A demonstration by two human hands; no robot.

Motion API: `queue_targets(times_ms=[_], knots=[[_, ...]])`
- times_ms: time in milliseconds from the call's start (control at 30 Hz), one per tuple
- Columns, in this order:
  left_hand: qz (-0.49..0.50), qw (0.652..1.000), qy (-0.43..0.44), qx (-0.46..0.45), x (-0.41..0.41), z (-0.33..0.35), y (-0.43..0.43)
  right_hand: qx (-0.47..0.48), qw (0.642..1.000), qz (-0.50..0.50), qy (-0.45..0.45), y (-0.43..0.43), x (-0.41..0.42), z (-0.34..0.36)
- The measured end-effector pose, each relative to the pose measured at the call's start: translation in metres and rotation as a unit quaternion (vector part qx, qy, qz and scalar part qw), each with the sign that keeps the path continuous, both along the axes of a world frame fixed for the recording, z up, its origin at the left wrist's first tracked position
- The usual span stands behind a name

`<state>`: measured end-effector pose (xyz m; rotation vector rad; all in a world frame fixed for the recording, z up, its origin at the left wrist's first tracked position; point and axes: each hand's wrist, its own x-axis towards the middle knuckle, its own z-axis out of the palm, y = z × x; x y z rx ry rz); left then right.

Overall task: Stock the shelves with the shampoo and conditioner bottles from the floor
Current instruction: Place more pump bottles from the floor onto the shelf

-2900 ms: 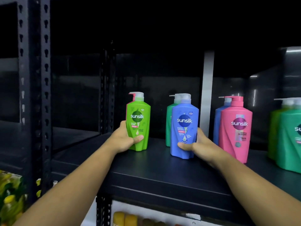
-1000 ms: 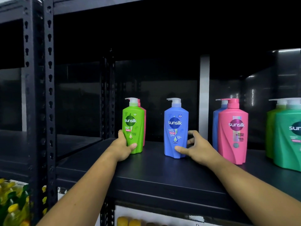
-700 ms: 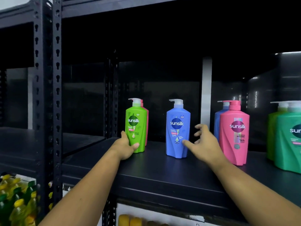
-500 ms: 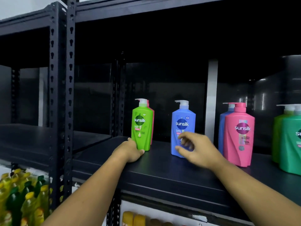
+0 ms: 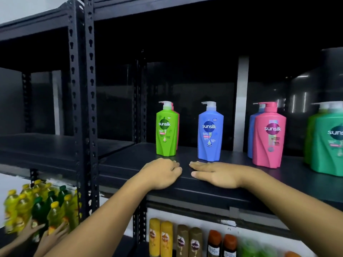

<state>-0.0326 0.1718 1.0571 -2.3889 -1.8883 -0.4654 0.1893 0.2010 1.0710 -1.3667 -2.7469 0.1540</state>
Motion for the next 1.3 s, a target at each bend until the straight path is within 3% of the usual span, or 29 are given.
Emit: queue_targets(times_ms=[200, 333, 533, 633, 767, 900, 1000, 1300], knots=[[-0.094, 0.986, -0.084, 0.111, 0.016, -0.023, -0.052, 0.218, 0.975, -0.014, -0.042, -0.084, 0.026, -0.034], [-0.140, 0.970, -0.143, 0.140, 0.032, -0.063, -0.086, 0.234, 0.972, 0.015, 0.004, -0.131, 0.048, -0.068], [-0.181, 0.972, -0.145, 0.021, 0.059, -0.170, -0.116, 0.118, 0.991, -0.027, 0.062, -0.180, 0.072, -0.163], [-0.183, 0.968, -0.150, -0.080, 0.068, -0.237, -0.131, 0.036, 0.996, -0.069, 0.050, -0.204, 0.079, -0.229], [-0.192, 0.938, -0.167, -0.235, 0.081, -0.332, -0.159, -0.078, 0.987, -0.129, 0.058, -0.246, 0.081, -0.329], [-0.176, 0.902, -0.121, -0.375, 0.095, -0.421, -0.189, -0.209, 0.953, -0.207, 0.074, -0.293, 0.082, -0.427], [-0.167, 0.871, -0.068, -0.456, 0.106, -0.471, -0.207, -0.313, 0.907, -0.276, 0.056, -0.321, 0.085, -0.474], [-0.166, 0.817, 0.010, -0.552, 0.112, -0.527, -0.230, -0.402, 0.838, -0.370, 0.001, -0.367, 0.103, -0.554]])
